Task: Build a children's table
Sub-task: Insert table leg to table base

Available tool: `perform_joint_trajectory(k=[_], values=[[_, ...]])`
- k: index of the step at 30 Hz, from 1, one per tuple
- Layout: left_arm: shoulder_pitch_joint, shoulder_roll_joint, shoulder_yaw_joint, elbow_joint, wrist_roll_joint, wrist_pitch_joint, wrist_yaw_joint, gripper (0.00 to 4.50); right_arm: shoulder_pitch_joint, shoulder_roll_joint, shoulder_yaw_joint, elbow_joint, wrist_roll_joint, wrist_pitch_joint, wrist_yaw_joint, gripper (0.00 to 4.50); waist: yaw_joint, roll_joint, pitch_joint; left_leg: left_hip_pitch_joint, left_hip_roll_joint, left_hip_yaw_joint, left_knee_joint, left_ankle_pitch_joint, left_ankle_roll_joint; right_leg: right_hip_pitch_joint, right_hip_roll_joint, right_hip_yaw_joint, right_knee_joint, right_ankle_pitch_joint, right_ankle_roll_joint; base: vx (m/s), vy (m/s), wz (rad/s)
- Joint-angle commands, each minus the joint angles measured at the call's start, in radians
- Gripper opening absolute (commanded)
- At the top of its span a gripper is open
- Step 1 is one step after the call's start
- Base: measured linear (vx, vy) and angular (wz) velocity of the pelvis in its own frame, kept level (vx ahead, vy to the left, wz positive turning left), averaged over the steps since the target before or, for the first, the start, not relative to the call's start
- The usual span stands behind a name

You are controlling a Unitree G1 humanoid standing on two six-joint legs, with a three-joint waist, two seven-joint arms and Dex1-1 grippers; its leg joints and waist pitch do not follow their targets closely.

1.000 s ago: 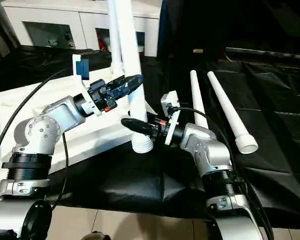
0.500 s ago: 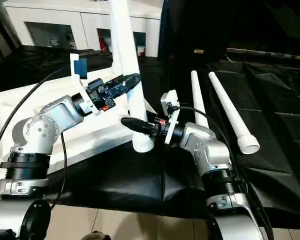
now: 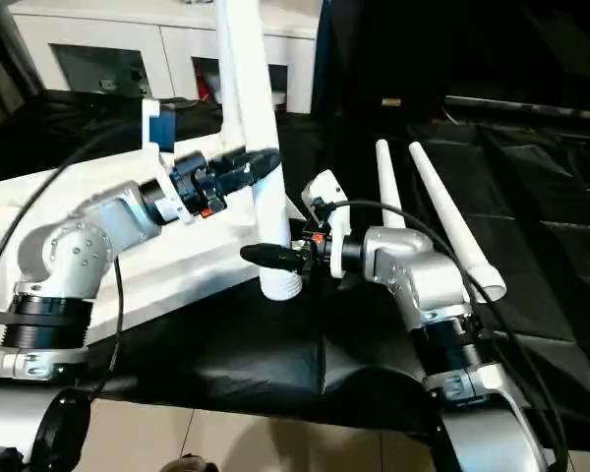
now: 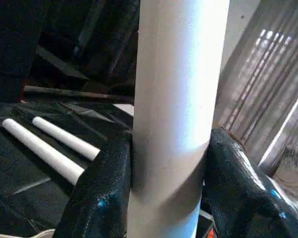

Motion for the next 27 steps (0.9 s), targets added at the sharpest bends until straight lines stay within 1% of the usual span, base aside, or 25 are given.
perform_joint_trajectory(k=[1,5,7,9,10,11,14,16,18,19,21,27], values=[[-0.011,0.012,-0.015,-0.036,0.004,-0.011,-0.018,1.84,-0.015,-0.017,-0.010,-0.012,0.017,0.035,0.000,3.17,0.004,0.000,-0.082,0.019,0.038,-0.014,-0.055,-0.096,0.027,0.062,-0.084,0.050,-0.061,-0.017,-0.206,0.000,0.000,0.00],[-0.008,0.018,-0.032,-0.046,0.014,-0.013,-0.030,1.84,-0.013,-0.026,-0.012,-0.031,0.044,0.103,0.008,3.17,0.006,0.000,-0.082,0.018,0.038,-0.014,-0.054,-0.094,0.026,0.064,-0.083,0.049,-0.060,-0.016,-0.205,0.000,0.000,0.00],[-0.007,0.019,-0.038,-0.048,0.020,-0.017,-0.032,1.84,-0.011,-0.026,-0.013,-0.036,0.049,0.114,0.008,3.17,0.008,0.000,-0.082,0.018,0.037,-0.014,-0.053,-0.093,0.024,0.063,-0.083,0.049,-0.060,-0.013,-0.204,0.000,0.000,0.00],[-0.007,0.018,-0.042,-0.046,0.024,-0.024,-0.030,1.84,-0.012,-0.017,-0.026,-0.036,0.067,0.133,0.003,3.17,0.008,0.001,-0.083,0.018,0.037,-0.014,-0.053,-0.096,0.022,0.063,-0.084,0.050,-0.061,-0.017,-0.203,0.000,0.000,0.00],[-0.008,0.016,-0.044,-0.045,0.026,-0.028,-0.029,1.84,-0.015,-0.011,-0.034,-0.032,0.075,0.141,-0.002,3.33,0.010,0.003,-0.083,0.019,0.038,-0.014,-0.053,-0.101,0.021,0.062,-0.084,0.049,-0.061,-0.021,-0.203,0.000,0.000,0.00],[-0.009,0.015,-0.045,-0.042,0.027,-0.032,-0.027,1.84,-0.017,-0.010,-0.038,-0.030,0.078,0.146,-0.006,3.43,0.011,0.002,-0.083,0.019,0.038,-0.014,-0.053,-0.103,0.018,0.062,-0.084,0.049,-0.061,-0.023,-0.203,0.000,0.000,0.00],[-0.010,0.015,-0.048,-0.040,0.030,-0.035,-0.029,1.84,-0.015,-0.015,-0.029,-0.037,0.077,0.148,-0.004,3.60,0.012,0.004,-0.084,0.020,0.038,-0.015,-0.053,-0.102,0.010,0.061,-0.083,0.049,-0.060,-0.021,-0.202,0.000,0.000,0.00],[-0.010,0.018,-0.054,-0.037,0.034,-0.039,-0.034,1.84,-0.013,-0.016,-0.029,-0.045,0.073,0.149,-0.014,3.87,0.014,0.004,-0.084,0.020,0.038,-0.014,-0.053,-0.104,0.008,0.061,-0.083,0.049,-0.061,-0.019,-0.200,0.000,0.000,0.00],[-0.009,0.019,-0.056,-0.037,0.035,-0.039,-0.037,1.84,-0.013,-0.019,-0.029,-0.047,0.076,0.151,-0.012,3.87,0.015,0.003,-0.084,0.020,0.038,-0.014,-0.053,-0.104,0.006,0.061,-0.084,0.050,-0.061,-0.018,-0.198,0.000,0.000,0.00],[-0.009,0.019,-0.057,-0.037,0.034,-0.040,-0.037,1.84,-0.013,-0.020,-0.029,-0.047,0.078,0.152,-0.012,3.92,0.016,0.006,-0.084,0.020,0.038,-0.015,-0.053,-0.104,0.005,0.061,-0.084,0.050,-0.060,-0.018,-0.198,0.000,0.000,0.00],[-0.007,0.021,-0.061,-0.038,0.034,-0.041,-0.039,1.84,-0.014,-0.024,-0.026,-0.049,0.080,0.154,-0.008,3.92,0.018,0.004,-0.084,0.020,0.037,-0.014,-0.053,-0.102,0.005,0.062,-0.083,0.049,-0.059,-0.009,-0.197,0.000,0.000,0.00],[-0.001,0.026,-0.076,-0.048,0.034,-0.039,-0.051,1.84,-0.015,-0.024,-0.013,-0.044,0.076,0.159,-0.003,3.92,0.020,0.004,-0.085,0.020,0.038,-0.015,-0.052,-0.106,0.003,0.062,-0.083,0.050,-0.059,-0.013,-0.198,0.000,0.000,0.00]])
